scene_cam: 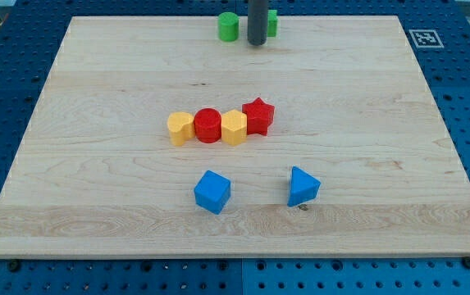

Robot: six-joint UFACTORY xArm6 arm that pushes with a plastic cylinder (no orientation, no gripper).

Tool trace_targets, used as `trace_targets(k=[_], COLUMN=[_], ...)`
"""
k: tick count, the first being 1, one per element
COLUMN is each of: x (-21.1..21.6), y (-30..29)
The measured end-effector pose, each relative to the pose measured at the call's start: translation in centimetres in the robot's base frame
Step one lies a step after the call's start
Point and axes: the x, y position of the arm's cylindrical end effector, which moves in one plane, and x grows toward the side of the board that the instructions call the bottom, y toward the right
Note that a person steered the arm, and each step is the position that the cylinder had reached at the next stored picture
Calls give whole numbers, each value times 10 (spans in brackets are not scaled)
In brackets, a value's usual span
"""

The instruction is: Move the green circle up and right a bit

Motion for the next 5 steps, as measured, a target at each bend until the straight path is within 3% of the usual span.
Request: trace_targets(k=[5], x=[17], y=[134])
